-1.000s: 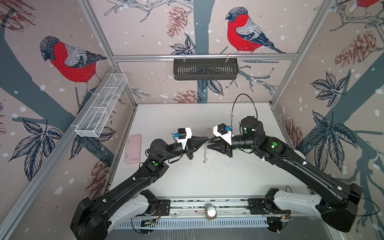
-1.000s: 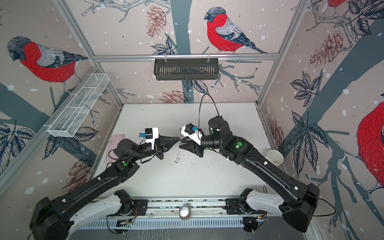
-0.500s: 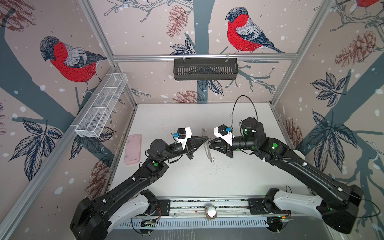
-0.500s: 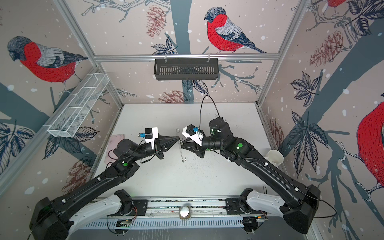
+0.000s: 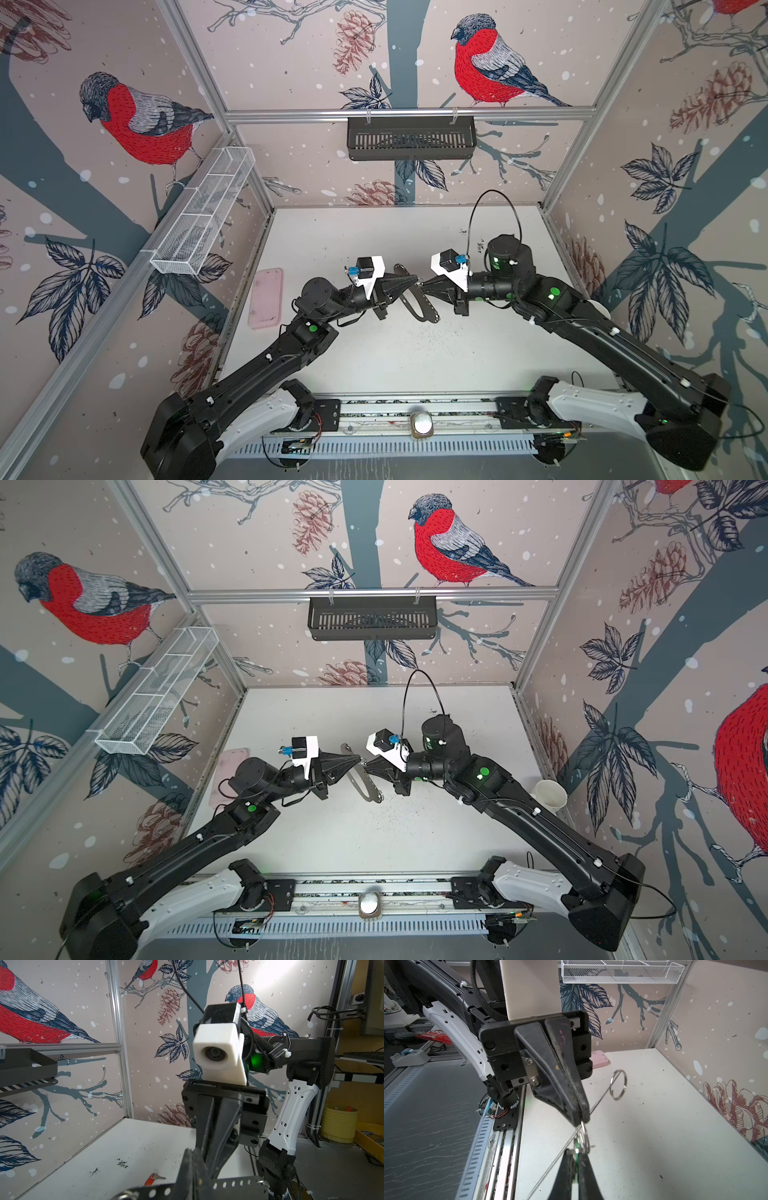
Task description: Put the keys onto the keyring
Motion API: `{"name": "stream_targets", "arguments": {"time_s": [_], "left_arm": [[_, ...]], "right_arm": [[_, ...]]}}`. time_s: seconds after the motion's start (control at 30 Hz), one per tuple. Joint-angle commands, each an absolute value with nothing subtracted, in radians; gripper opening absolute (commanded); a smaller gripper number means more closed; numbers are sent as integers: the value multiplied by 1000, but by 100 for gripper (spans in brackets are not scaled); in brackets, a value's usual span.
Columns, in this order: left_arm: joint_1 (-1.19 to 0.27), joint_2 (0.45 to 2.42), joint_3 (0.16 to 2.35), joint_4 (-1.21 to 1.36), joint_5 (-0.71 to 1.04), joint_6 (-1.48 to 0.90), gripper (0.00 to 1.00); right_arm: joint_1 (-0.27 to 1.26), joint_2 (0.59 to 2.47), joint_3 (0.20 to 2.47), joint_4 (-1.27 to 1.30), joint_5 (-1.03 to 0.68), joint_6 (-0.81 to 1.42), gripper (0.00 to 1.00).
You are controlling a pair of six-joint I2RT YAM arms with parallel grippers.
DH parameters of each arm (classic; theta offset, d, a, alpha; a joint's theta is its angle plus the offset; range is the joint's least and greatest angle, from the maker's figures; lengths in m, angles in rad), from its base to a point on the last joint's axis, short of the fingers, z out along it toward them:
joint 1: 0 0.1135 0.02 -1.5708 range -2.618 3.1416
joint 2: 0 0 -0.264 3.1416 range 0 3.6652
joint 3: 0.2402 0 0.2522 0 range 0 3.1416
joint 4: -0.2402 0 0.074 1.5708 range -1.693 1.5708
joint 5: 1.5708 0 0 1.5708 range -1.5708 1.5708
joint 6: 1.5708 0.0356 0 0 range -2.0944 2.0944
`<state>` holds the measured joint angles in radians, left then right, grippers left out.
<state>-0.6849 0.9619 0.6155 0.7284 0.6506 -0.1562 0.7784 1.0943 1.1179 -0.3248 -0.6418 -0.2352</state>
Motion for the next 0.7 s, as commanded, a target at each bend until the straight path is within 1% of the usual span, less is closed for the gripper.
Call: {"name": "stream_targets", "arguments": {"time_s": [0.0, 0.17, 0.2, 0.23, 0.27, 0.33, 0.67], "left_arm": [[-687, 962, 616, 775, 657, -150, 0], [-687, 963, 618, 776, 661, -150, 0], [-687, 963, 618, 776, 661, -150, 0], [-687, 963, 617, 775, 660, -150, 0], [-687, 963, 617, 776, 661, -150, 0], [-687, 963, 618, 775, 660, -150, 0], [-687, 961, 620, 770, 655, -147, 0]], "right_arm": [[776, 1082, 1127, -312, -627, -241, 1], [773, 1070, 1127, -318, -616, -242, 1], [773, 1070, 1127, -319, -610, -242, 6], [772, 1067, 1125, -321, -599, -240, 17], [772, 1064, 1122, -322, -590, -237, 25], [770, 1056, 1115, -321, -578, -234, 32], [751, 988, 1079, -307, -540, -215, 35]]}}
